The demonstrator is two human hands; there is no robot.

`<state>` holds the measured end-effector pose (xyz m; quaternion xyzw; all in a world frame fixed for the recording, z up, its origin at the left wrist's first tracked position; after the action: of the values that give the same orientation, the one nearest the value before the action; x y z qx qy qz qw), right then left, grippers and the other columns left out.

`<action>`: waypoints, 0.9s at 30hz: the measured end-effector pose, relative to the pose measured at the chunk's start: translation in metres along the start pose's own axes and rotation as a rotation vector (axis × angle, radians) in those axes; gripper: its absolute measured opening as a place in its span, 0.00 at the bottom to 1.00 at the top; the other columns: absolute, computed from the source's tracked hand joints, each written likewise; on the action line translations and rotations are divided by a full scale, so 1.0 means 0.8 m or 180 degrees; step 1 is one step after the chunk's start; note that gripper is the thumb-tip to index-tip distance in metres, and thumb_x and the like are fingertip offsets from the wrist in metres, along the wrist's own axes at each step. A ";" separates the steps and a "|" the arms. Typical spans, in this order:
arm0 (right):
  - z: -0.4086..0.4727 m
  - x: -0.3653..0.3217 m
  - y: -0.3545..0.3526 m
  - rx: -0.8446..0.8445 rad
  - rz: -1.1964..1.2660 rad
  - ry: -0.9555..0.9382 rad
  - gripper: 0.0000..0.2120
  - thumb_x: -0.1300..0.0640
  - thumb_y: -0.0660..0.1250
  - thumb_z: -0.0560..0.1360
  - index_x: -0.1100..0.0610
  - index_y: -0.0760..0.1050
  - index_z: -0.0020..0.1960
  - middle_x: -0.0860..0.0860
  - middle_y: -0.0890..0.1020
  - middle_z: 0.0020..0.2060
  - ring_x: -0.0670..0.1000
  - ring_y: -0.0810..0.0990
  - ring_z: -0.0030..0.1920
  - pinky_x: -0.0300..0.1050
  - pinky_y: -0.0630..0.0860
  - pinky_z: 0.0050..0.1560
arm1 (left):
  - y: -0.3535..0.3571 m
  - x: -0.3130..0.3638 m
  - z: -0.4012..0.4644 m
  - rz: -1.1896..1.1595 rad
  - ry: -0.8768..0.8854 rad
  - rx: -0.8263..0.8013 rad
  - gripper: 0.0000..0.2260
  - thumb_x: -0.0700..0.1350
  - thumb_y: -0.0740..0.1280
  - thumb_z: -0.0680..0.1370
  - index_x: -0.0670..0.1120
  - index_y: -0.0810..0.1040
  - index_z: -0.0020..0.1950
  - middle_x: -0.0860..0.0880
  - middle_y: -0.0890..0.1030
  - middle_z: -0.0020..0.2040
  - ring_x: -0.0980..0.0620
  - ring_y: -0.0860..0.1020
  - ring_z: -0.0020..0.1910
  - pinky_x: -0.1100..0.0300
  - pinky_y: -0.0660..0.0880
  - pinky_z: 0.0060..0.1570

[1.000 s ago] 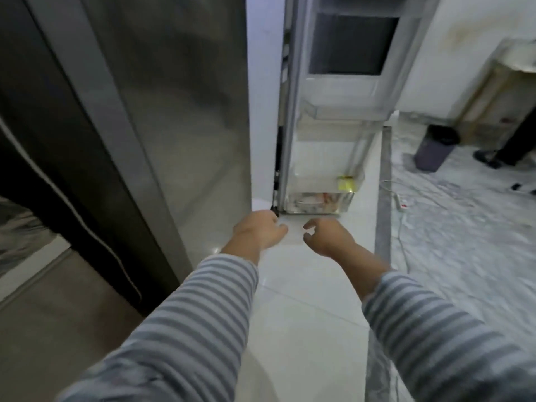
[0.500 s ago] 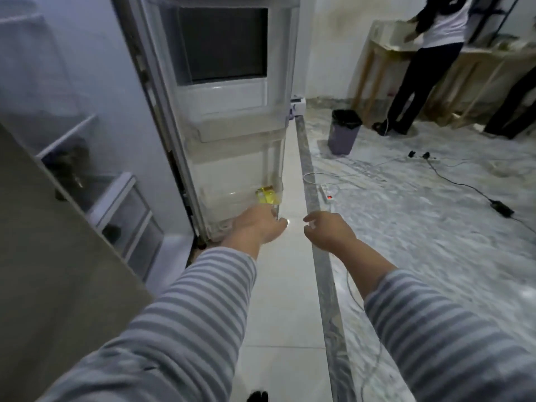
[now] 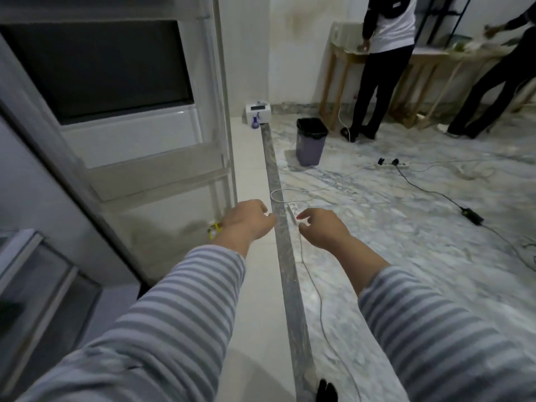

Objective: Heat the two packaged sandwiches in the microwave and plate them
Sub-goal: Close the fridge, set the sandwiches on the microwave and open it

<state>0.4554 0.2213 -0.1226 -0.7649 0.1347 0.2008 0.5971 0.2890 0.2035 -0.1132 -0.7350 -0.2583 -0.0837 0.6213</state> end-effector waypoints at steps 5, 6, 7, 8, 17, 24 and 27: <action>0.109 0.015 -0.069 -0.0125 -0.0221 -0.0475 0.16 0.55 0.62 0.76 0.51 0.76 0.64 0.53 0.79 0.61 0.53 0.76 0.62 0.46 0.73 0.60 | -0.012 0.062 0.082 -0.0222 -0.0440 0.0444 0.18 0.55 0.61 0.77 0.53 0.74 0.65 0.52 0.76 0.66 0.48 0.74 0.64 0.56 0.71 0.59; 0.132 0.014 -0.082 -0.0133 -0.0249 -0.0590 0.16 0.55 0.62 0.77 0.51 0.75 0.64 0.53 0.79 0.60 0.53 0.76 0.61 0.46 0.73 0.59 | -0.018 0.071 0.100 -0.0281 -0.0509 0.0559 0.18 0.55 0.61 0.77 0.53 0.74 0.65 0.52 0.76 0.65 0.48 0.74 0.63 0.56 0.71 0.59; 0.154 0.012 -0.094 -0.0136 -0.0274 -0.0703 0.16 0.55 0.61 0.77 0.51 0.75 0.64 0.53 0.80 0.58 0.53 0.77 0.60 0.46 0.74 0.57 | -0.025 0.079 0.117 -0.0323 -0.0552 0.0674 0.18 0.55 0.61 0.77 0.53 0.73 0.65 0.52 0.77 0.64 0.48 0.75 0.63 0.55 0.71 0.58; 0.176 0.009 -0.104 -0.0143 -0.0285 -0.0799 0.16 0.55 0.61 0.77 0.51 0.75 0.64 0.53 0.81 0.56 0.53 0.77 0.59 0.45 0.74 0.56 | -0.033 0.085 0.133 -0.0335 -0.0581 0.0793 0.18 0.55 0.61 0.77 0.53 0.73 0.65 0.51 0.77 0.63 0.48 0.75 0.62 0.55 0.71 0.58; 0.340 -0.074 -0.147 -0.0169 -0.0042 -0.1780 0.16 0.54 0.61 0.77 0.49 0.76 0.64 0.51 0.80 0.58 0.52 0.79 0.57 0.41 0.73 0.52 | -0.116 0.100 0.252 0.0298 -0.0695 0.2646 0.19 0.47 0.62 0.75 0.50 0.73 0.65 0.48 0.71 0.67 0.45 0.70 0.65 0.49 0.70 0.59; 0.407 -0.170 -0.199 0.0089 0.0039 -0.3093 0.17 0.57 0.61 0.78 0.51 0.73 0.67 0.50 0.76 0.64 0.51 0.74 0.64 0.36 0.66 0.56 | -0.171 0.111 0.291 0.0761 -0.0515 0.3857 0.27 0.40 0.67 0.69 0.48 0.70 0.68 0.46 0.67 0.72 0.45 0.64 0.71 0.47 0.65 0.63; 0.426 -0.211 -0.218 0.0259 0.0103 -0.3702 0.20 0.57 0.61 0.79 0.50 0.69 0.70 0.50 0.70 0.70 0.52 0.69 0.69 0.38 0.65 0.62 | -0.179 0.113 0.298 0.1114 -0.0625 0.4283 0.31 0.37 0.67 0.68 0.46 0.68 0.71 0.46 0.63 0.74 0.46 0.60 0.73 0.48 0.58 0.66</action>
<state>0.3339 0.5889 0.0360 -0.5031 -0.1960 0.5916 0.5987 0.2497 0.4704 0.0005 -0.2259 -0.1869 0.2623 0.9194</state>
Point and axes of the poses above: each hand's wrist, its own z-axis towards the middle knuckle, its own y-axis out of the palm, x = y × z, the point moved 1 cm from there along z, towards the middle knuckle
